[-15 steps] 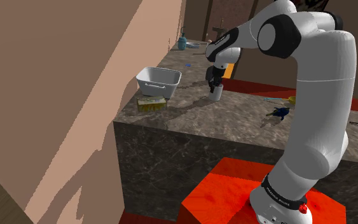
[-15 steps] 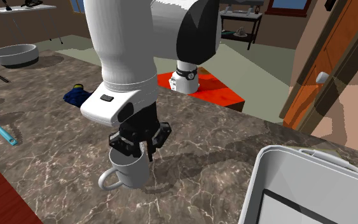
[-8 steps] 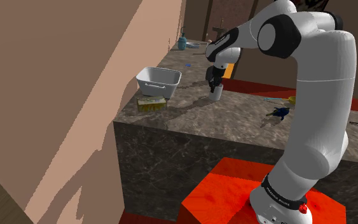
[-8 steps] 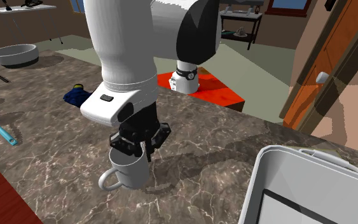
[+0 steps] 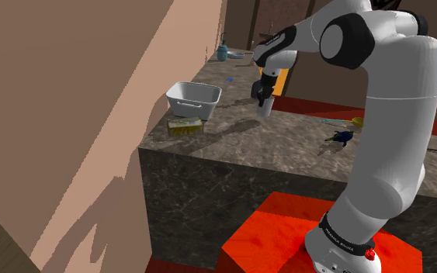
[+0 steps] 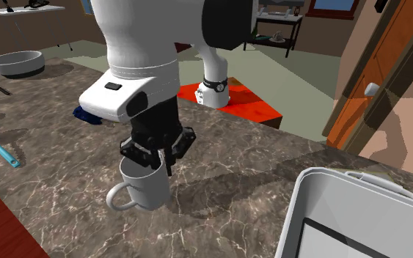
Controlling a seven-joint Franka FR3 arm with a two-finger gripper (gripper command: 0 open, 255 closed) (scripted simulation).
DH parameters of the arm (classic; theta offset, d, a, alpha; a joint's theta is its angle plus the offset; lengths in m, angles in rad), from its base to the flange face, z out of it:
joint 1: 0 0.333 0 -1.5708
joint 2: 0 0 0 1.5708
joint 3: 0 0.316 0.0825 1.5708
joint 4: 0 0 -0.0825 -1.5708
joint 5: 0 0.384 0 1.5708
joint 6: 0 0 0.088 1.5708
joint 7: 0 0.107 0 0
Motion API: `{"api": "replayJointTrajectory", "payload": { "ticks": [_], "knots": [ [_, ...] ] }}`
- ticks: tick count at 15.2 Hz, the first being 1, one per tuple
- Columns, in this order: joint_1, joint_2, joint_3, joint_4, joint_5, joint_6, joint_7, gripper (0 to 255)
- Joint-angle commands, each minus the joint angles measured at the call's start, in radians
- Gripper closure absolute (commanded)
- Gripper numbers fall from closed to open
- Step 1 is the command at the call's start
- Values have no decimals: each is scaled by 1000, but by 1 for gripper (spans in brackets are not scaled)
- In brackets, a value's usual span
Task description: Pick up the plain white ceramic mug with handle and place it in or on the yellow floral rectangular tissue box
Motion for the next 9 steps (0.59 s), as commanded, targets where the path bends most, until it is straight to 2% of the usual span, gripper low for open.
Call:
{"api": "replayJointTrajectory", "payload": {
  "ticks": [1, 9],
  "knots": [
    [4, -12, -3, 11, -8, -21, 6, 255],
    [7, -46, -12, 75, -31, -115, 22, 255]
  ]
}}
